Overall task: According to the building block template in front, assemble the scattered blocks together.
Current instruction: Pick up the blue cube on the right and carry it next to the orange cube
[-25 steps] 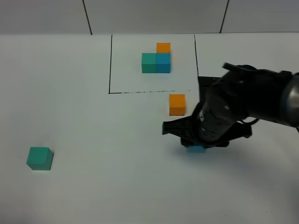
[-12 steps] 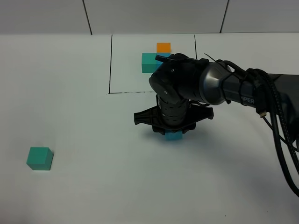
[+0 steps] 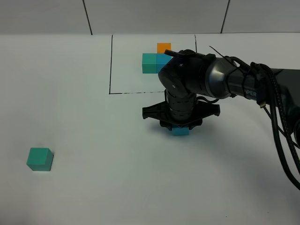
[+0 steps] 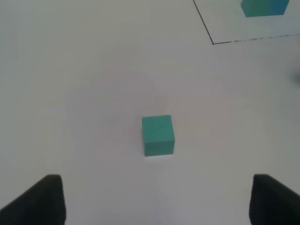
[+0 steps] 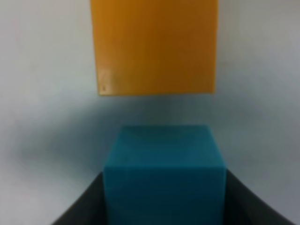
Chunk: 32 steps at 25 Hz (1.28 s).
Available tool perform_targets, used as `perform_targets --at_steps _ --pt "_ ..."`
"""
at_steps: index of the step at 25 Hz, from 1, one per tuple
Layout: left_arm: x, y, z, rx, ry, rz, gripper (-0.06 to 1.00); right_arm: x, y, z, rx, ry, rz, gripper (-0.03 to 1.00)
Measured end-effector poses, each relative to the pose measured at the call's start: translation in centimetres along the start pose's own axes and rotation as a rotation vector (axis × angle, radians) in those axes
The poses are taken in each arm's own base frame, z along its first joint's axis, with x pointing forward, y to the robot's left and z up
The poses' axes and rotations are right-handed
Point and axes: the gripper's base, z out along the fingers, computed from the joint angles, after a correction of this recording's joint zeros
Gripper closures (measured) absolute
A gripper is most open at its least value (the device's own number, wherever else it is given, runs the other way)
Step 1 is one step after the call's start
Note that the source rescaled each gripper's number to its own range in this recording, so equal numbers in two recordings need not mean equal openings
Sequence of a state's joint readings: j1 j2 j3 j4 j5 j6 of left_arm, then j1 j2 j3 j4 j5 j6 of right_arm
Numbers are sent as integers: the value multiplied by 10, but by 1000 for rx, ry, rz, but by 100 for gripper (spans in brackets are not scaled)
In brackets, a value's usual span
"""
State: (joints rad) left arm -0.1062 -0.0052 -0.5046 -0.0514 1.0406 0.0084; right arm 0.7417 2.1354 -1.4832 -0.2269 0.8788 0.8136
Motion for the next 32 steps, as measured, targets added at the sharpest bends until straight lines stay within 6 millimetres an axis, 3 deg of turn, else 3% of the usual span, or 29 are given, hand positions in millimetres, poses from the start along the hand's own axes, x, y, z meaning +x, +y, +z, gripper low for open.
perform_targets --at_steps 8,32 --pt "0 0 0 0 0 0 16 1 3 10 -18 19 -7 96" --pt "0 0 0 0 0 0 16 -6 0 16 -30 -2 -3 96"
